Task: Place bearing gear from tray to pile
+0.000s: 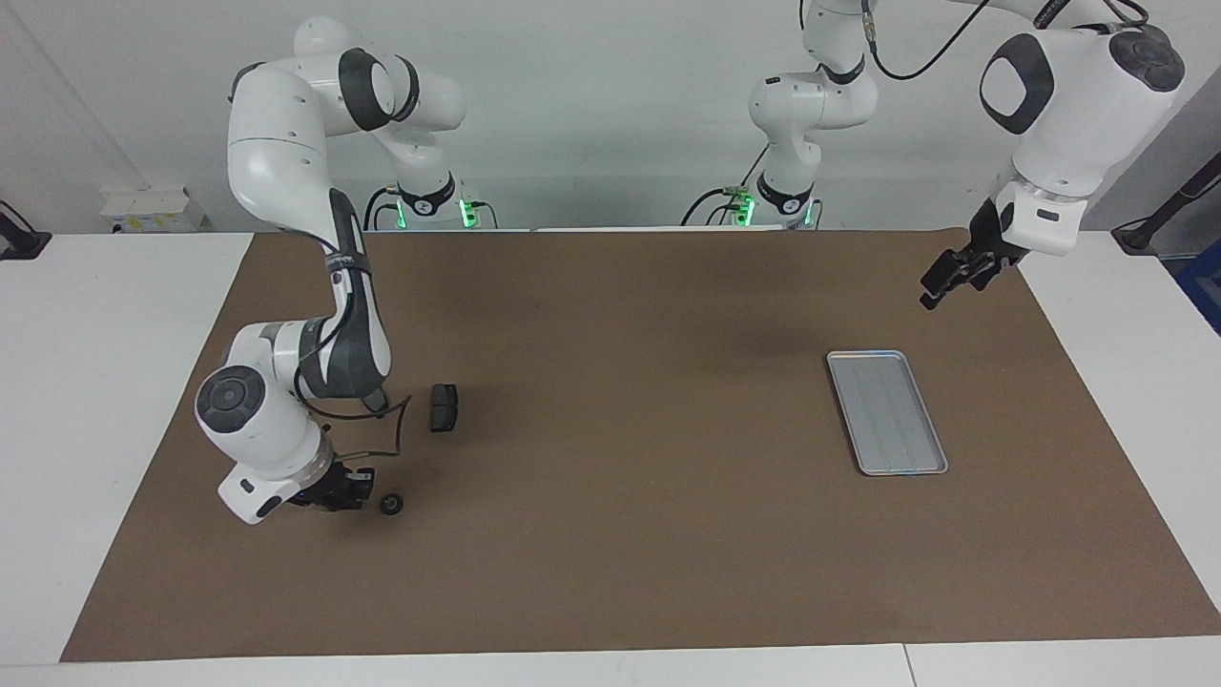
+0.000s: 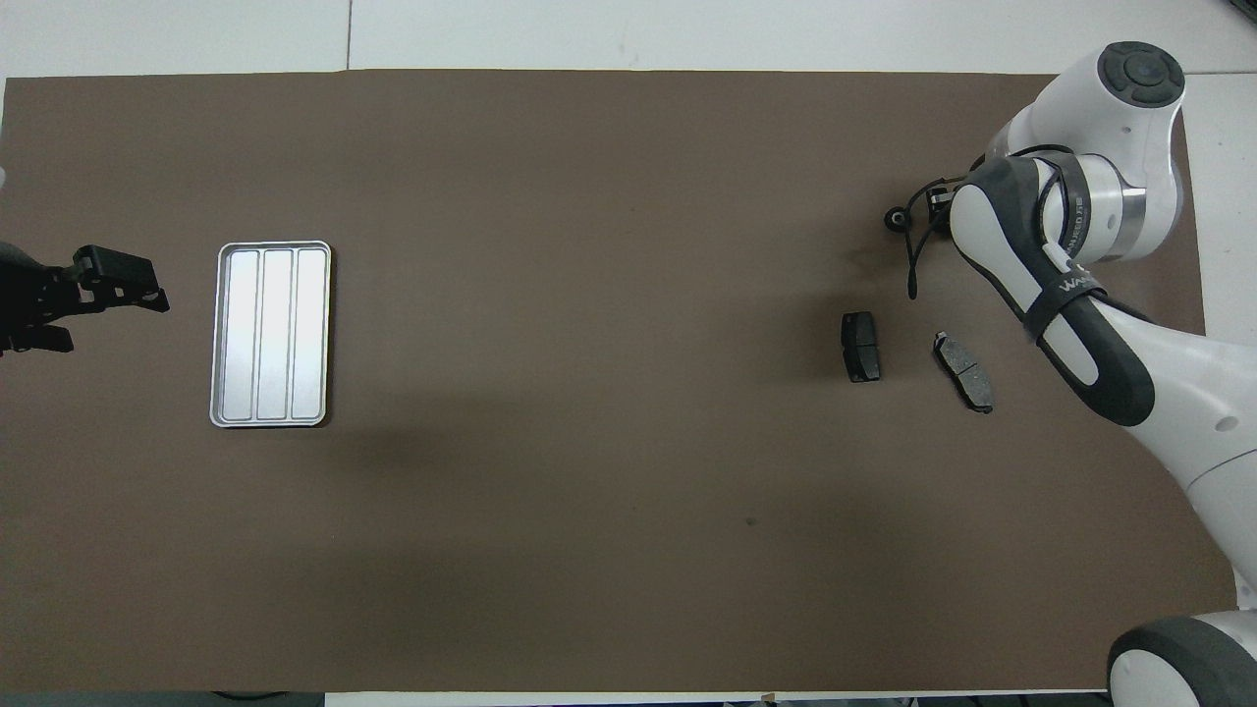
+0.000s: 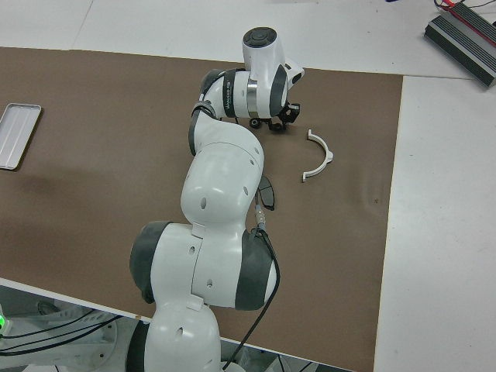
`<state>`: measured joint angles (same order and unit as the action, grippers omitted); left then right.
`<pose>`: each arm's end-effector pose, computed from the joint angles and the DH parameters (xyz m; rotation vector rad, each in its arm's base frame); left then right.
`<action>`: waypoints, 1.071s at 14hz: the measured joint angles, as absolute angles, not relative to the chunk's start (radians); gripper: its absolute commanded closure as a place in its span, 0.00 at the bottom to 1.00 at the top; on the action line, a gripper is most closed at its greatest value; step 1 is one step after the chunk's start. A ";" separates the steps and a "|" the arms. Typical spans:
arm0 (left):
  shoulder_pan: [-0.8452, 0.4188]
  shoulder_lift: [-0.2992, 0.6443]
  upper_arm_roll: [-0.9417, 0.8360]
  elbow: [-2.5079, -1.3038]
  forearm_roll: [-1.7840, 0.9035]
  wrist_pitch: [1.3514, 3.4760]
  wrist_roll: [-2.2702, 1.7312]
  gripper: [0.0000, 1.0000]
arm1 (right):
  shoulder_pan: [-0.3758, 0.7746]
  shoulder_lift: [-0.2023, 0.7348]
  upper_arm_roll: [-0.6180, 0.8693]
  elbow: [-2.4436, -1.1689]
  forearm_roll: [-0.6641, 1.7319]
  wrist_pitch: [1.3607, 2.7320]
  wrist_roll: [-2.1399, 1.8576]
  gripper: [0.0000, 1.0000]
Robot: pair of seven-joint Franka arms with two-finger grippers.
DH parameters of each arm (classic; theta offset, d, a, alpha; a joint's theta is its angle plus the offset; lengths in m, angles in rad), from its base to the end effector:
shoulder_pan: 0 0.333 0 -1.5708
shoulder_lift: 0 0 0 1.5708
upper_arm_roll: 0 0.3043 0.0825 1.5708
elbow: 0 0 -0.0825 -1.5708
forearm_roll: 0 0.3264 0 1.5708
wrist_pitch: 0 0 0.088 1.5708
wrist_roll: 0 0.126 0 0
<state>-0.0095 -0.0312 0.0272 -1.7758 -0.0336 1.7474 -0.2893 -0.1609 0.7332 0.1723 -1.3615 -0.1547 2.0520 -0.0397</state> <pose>0.4971 0.0053 0.5388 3.0697 0.4841 -0.0028 0.6716 -0.0274 0.2872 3.1187 0.1299 -0.0493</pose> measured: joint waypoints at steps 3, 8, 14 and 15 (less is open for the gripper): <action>-0.009 -0.031 0.027 -1.776 -0.034 1.747 -0.289 0.00 | -0.150 0.722 0.174 -1.329 -0.155 1.981 -0.039 0.00; -0.009 -0.031 0.027 -1.776 -0.034 1.747 -0.289 0.00 | -0.086 0.536 0.174 -1.148 -0.154 1.601 -0.039 0.00; -0.009 -0.031 0.027 -1.776 -0.034 1.747 -0.289 0.00 | 0.001 0.210 0.042 -1.156 0.010 1.442 -0.035 0.00; -0.009 -0.031 0.027 -1.776 -0.034 1.747 -0.289 0.00 | 0.013 0.180 0.026 -1.174 0.014 1.439 -0.035 0.00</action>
